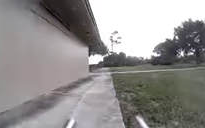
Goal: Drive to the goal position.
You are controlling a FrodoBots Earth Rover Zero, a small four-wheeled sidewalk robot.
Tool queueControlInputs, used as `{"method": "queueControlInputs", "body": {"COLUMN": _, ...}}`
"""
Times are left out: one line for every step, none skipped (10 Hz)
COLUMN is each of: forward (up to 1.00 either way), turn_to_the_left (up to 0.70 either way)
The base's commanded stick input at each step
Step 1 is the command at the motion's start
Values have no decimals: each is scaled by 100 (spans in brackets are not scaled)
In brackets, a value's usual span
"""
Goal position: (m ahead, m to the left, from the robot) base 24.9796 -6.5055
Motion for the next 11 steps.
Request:
{"method": "queueControlInputs", "body": {"forward": 70, "turn_to_the_left": 0}}
{"method": "queueControlInputs", "body": {"forward": 70, "turn_to_the_left": 0}}
{"method": "queueControlInputs", "body": {"forward": 70, "turn_to_the_left": 0}}
{"method": "queueControlInputs", "body": {"forward": 70, "turn_to_the_left": 0}}
{"method": "queueControlInputs", "body": {"forward": 70, "turn_to_the_left": 0}}
{"method": "queueControlInputs", "body": {"forward": 70, "turn_to_the_left": 0}}
{"method": "queueControlInputs", "body": {"forward": 70, "turn_to_the_left": 0}}
{"method": "queueControlInputs", "body": {"forward": 70, "turn_to_the_left": 0}}
{"method": "queueControlInputs", "body": {"forward": 70, "turn_to_the_left": 0}}
{"method": "queueControlInputs", "body": {"forward": 70, "turn_to_the_left": 0}}
{"method": "queueControlInputs", "body": {"forward": 70, "turn_to_the_left": 0}}
